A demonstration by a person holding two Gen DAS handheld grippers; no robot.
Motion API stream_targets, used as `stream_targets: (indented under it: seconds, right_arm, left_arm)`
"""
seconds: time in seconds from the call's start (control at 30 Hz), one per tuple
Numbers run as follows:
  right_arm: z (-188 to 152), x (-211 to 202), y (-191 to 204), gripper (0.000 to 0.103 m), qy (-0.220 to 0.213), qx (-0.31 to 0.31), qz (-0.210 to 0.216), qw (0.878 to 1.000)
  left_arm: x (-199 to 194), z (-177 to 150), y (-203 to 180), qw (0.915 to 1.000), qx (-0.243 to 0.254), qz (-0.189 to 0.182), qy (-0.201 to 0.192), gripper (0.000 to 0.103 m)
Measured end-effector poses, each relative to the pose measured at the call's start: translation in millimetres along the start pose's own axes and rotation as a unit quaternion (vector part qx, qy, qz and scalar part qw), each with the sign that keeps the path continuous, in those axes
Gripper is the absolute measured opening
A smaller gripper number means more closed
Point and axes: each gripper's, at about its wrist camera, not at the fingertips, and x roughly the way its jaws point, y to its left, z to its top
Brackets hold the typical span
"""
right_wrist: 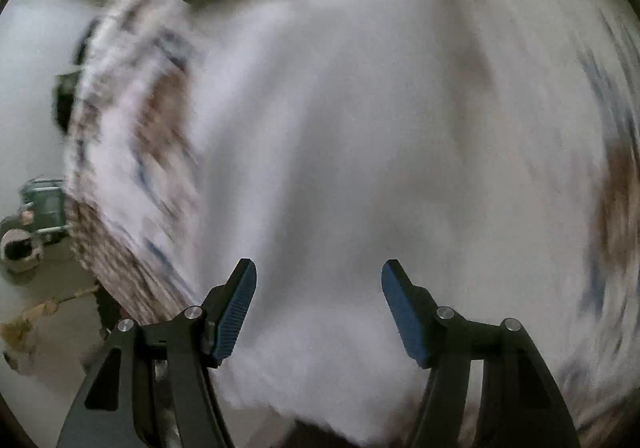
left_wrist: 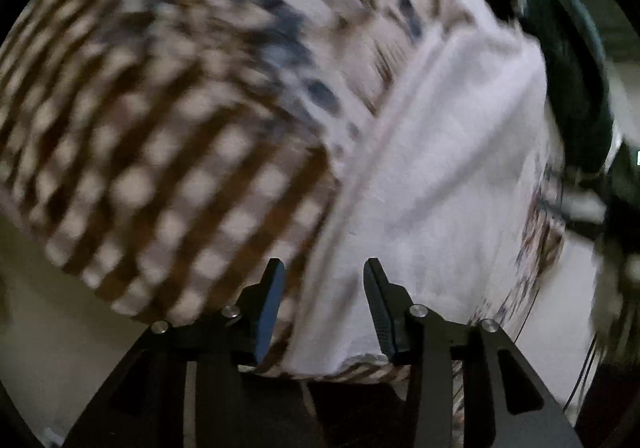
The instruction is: Fold small clothes
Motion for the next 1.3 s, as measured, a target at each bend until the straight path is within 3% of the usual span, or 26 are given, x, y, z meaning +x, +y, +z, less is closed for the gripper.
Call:
stream_targets:
  seconds: [0.13, 0.2, 0.23, 0.27, 0.47, 0.67, 0.73, 0.8, 0.83, 0.87, 0.93, 0.97, 1.0, 1.13, 1.3]
  right_arm:
    - [-92, 49, -59, 0.066, 0.081, 0.083, 0.008, 0.993]
    - [-122, 67, -71, 0.058, 0.1, 0.107, 0.02, 0.989]
    - [-140, 77, -78, 0.035, 0.109, 0.12, 0.032, 0.986]
    - [-151, 83, -80, 0.011, 0.11, 0.129, 0.034, 0.985]
    - [-177, 68, -79, 0.007, 0.051, 0.134, 0.023, 0.989]
    - [-187, 79, -76, 0.006, 0.065, 0.121, 0.014, 0.99]
    - [-179, 95, -78, 0.008, 0.09, 0.121, 0.031, 0.988]
    - [-167, 96, -82, 0.018, 0.109, 0.123, 0.036, 0.986]
    - [-160, 89, -85, 0.028, 0.113, 0.128, 0.046, 0.984]
    - [-153, 79, -88, 0.041, 0.104, 0.133, 0.058, 0.984]
    - [-136, 50, -92, 0.05, 0.068, 0.14, 0.073, 0.985]
    - [-126, 38, -93, 0.051, 0.05, 0.138, 0.077, 0.986]
    - [-113, 23, -94, 0.051, 0.026, 0.138, 0.077, 0.987]
    - [-51, -12, -97, 0.052, -0.056, 0.138, 0.083, 0.985]
    - [40, -37, -120, 0.052, -0.126, 0.138, 0.089, 0.978]
  left_arm:
    - [22, -2, -25, 0.9973, 0.045, 0.055, 0.019, 0.038]
    - [25, -4, -30, 0.9947, 0.062, 0.081, 0.007, 0.025]
    - [24, -6, -32, 0.9935, 0.071, 0.089, 0.001, 0.009]
    - [22, -8, -35, 0.9922, 0.082, 0.094, -0.007, 0.009]
    - [2, -18, -45, 0.9909, 0.093, 0.095, -0.017, 0.007]
    - [28, 3, -15, 0.9906, 0.081, 0.108, 0.022, 0.009]
    - [27, 12, -8, 0.9942, 0.055, 0.085, 0.035, 0.012]
    - [7, 19, -15, 0.9958, 0.051, 0.07, 0.027, 0.012]
    - [-3, 22, -18, 0.9956, 0.052, 0.075, 0.018, 0.021]
    - [-17, 29, -26, 0.9961, 0.054, 0.071, 0.003, 0.027]
    - [-36, 48, -40, 0.9971, 0.05, 0.048, -0.032, 0.03]
    - [-42, 67, -51, 0.9965, 0.053, 0.039, -0.052, 0.039]
    - [-44, 89, -65, 0.9949, 0.06, 0.03, -0.076, 0.041]
    - [-23, 183, -126, 0.9847, 0.104, 0.01, -0.14, 0.042]
    - [26, 288, -177, 0.981, 0.122, 0.014, -0.15, 0.042]
